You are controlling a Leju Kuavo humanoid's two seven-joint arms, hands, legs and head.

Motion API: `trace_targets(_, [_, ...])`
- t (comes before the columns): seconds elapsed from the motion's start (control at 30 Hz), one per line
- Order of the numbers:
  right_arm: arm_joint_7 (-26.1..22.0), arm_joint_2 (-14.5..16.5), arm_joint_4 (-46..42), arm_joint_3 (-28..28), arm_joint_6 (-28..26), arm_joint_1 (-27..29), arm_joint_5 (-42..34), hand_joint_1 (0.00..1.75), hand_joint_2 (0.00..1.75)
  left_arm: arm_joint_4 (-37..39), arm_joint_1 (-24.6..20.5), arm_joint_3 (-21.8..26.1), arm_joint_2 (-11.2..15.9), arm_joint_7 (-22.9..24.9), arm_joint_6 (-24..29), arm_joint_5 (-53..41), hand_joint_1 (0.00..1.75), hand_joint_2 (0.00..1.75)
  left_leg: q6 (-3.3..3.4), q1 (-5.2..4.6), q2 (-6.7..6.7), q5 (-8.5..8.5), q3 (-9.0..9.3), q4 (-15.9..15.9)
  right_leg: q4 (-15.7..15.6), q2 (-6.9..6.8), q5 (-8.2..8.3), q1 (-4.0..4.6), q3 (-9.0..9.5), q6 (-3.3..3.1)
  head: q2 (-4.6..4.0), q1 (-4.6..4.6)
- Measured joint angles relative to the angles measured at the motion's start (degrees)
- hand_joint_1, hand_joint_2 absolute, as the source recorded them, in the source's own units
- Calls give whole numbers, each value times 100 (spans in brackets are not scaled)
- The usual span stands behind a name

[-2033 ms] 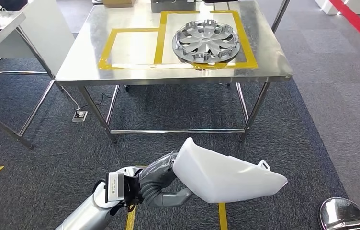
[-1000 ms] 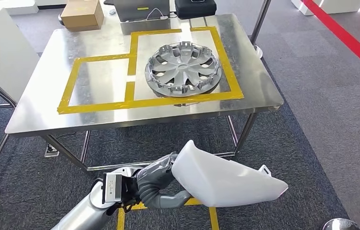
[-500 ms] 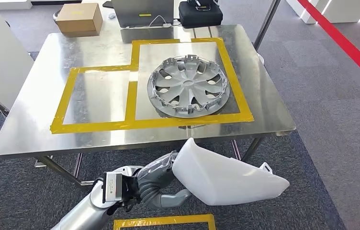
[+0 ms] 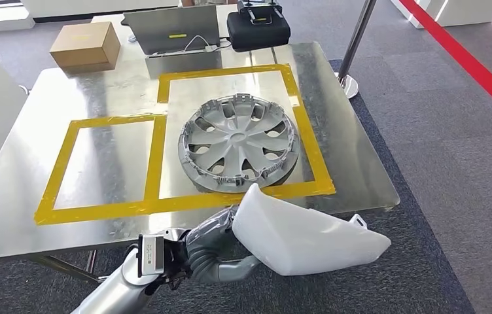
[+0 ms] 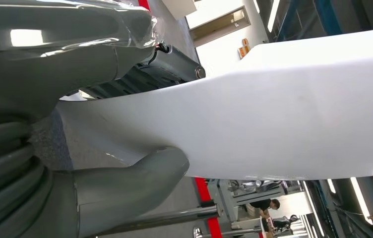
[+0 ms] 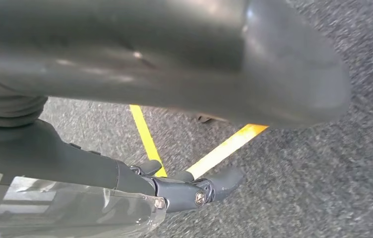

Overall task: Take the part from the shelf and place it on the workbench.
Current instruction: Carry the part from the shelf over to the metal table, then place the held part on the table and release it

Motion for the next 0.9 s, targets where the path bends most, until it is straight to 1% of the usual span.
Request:
trace_targets(0.03, [-5, 2, 0, 0, 1, 0, 2, 0, 0, 0, 15, 5, 7, -9, 22, 9, 175, 175, 36, -9, 1, 277, 20, -331, -4, 7, -68, 7, 84, 6, 0, -1])
trace_targets(0.07, [-14, 16, 1, 1, 3, -2, 4, 0, 0, 2, 37, 13, 19, -30, 47, 17, 175, 175, 90, -30, -6, 698, 51, -671, 0, 15, -134, 16, 161, 19, 0, 9])
trace_targets(0.1, [-30, 25, 1, 1, 8, -4, 8, 0, 0, 4, 63, 24, 32, -60, 77, 20, 175, 175, 133, -51, -14, 1056, 82, -944, -2, 27, -189, 22, 204, 41, 0, 18])
trace_targets(0.13, [-49, 34, 1, 2, 13, -5, 11, 0, 0, 5, 92, 38, 48, -96, 112, 15, 175, 175, 163, -73, -24, 1332, 106, -1113, -9, 37, -231, 23, 222, 71, 0, 24])
trace_targets(0.17, [-71, 46, 1, 3, 18, -4, 14, 0, 0, 4, 119, 57, 64, -146, 160, -1, 175, 175, 178, -92, -36, 1461, 111, -1167, -27, 47, -260, 21, 231, 106, 0, 31])
trace_targets(0.23, [-120, 53, 2, 7, 27, 2, 20, 0, 0, -14, 163, 110, 85, -259, 296, -91, 175, 175, 185, -83, -47, 1455, 175, -1225, -93, 49, -305, 9, 260, 168, 0, 19])
trace_targets(0.27, [-147, 60, 2, 12, 30, 2, 27, 0, 0, -29, 184, 144, 91, -323, 386, -145, 175, 175, 208, -68, -46, 1445, 228, -1273, -65, 42, -346, 8, 264, 193, 0, 18])
trace_targets(0.3, [-171, 62, 2, 17, 32, -2, 36, 0, 0, -43, 203, 180, 95, -376, 468, -192, 175, 175, 236, -50, -41, 1432, 289, -1321, 77, 35, -423, 10, 206, 215, 0, 19])
trace_targets(0.33, [-191, 60, 2, 23, 32, -4, 49, 0, 0, -55, 225, 222, 100, -418, 551, -228, 175, 175, 263, -37, -33, 1412, 345, -1352, 355, 29, -540, 10, 57, 235, 0, 25])
trace_targets(0.4, [-211, 58, 2, 33, 27, 3, 69, 0, 0, -69, 279, 322, 119, -471, 753, -295, 175, 175, 300, -41, -31, 1354, 402, -1362, 1124, 24, -769, 16, -423, 268, 0, 26])
trace_targets(0.43, [-216, 61, 2, 37, 25, 13, 80, 0, 0, -79, 314, 385, 128, -487, 887, -328, 175, 175, 304, -42, -39, 1327, 424, -1361, 1396, 23, -795, 16, -636, 277, 0, 25])
trace_targets(0.47, [-219, 67, 2, 40, 22, 23, 88, 0, 0, -96, 344, 459, 136, -500, 1034, -358, 175, 175, 301, -43, -50, 1302, 450, -1359, 1460, 23, -711, 15, -752, 280, 0, 25])
trace_targets(0.5, [-223, 72, 2, 43, 22, 30, 95, 0, 0, -122, 362, 546, 144, -509, 1177, -381, 175, 175, 291, -41, -61, 1275, 483, -1356, 1293, 22, -522, 12, -747, 278, 0, 26])
trace_targets(0.53, [-227, 73, 2, 45, 22, 35, 97, 0, 0, -155, 370, 641, 155, -513, 1294, -397, 175, 175, 272, -38, -72, 1244, 523, -1349, 931, 22, -265, 8, -635, 274, 0, 26])
trace_targets(0.57, [-230, 75, 2, 45, 22, 34, 98, 0, 0, -188, 370, 738, 169, -515, 1384, -413, 175, 175, 244, -42, -80, 1212, 558, -1338, 541, 23, -56, 7, -489, 265, 0, 27])
trace_targets(0.6, [-233, 77, 2, 46, 22, 32, 97, 0, 0, -222, 370, 829, 184, -515, 1445, -427, 175, 175, 211, -51, -89, 1178, 581, -1323, 223, 27, 95, 9, -353, 241, 0, 24])
trace_targets(0.63, [-234, 81, 2, 46, 22, 32, 97, 0, 0, -252, 370, 904, 197, -515, 1497, -455, 175, 175, 182, -61, -96, 1154, 593, -1311, 31, 30, 164, 14, -267, 216, 0, 21])
trace_targets(0.67, [-233, 90, 2, 47, 22, 33, 97, 0, 0, -283, 372, 964, 210, -515, 1580, -534, 175, 175, 176, -72, -101, 1134, 595, -1303, -25, 33, 163, 18, -238, 191, 0, 19])
trace_targets(0.7, [-232, 96, 2, 48, 23, 37, 97, 0, 0, -315, 379, 1014, 220, -514, 1723, -677, 175, 175, 204, -76, -104, 1125, 595, -1298, -38, 36, 173, 19, -228, 172, 0, 15])
trace_targets(0.77, [-234, 113, 2, 51, 31, 44, 101, 0, 0, -371, 398, 1137, 240, -509, 2166, -1106, 175, 175, 278, -78, -100, 1121, 610, -1310, -43, 44, 175, 21, -222, 167, 0, 11])
trace_targets(0.8, [-241, 121, 2, 54, 37, 50, 103, 0, 0, -386, 406, 1221, 253, -498, 2425, -1349, 175, 175, 301, -79, -98, 1125, 620, -1321, -42, 49, 172, 26, -219, 160, 0, 8])
trace_targets(0.9, [-261, 149, 2, 72, 63, 74, 112, 0, 0, -390, 417, 1544, 295, -344, 3210, -2246, 175, 175, 290, -78, -94, 1130, 648, -1357, -41, 54, 157, 37, -213, 129, 0, 5])
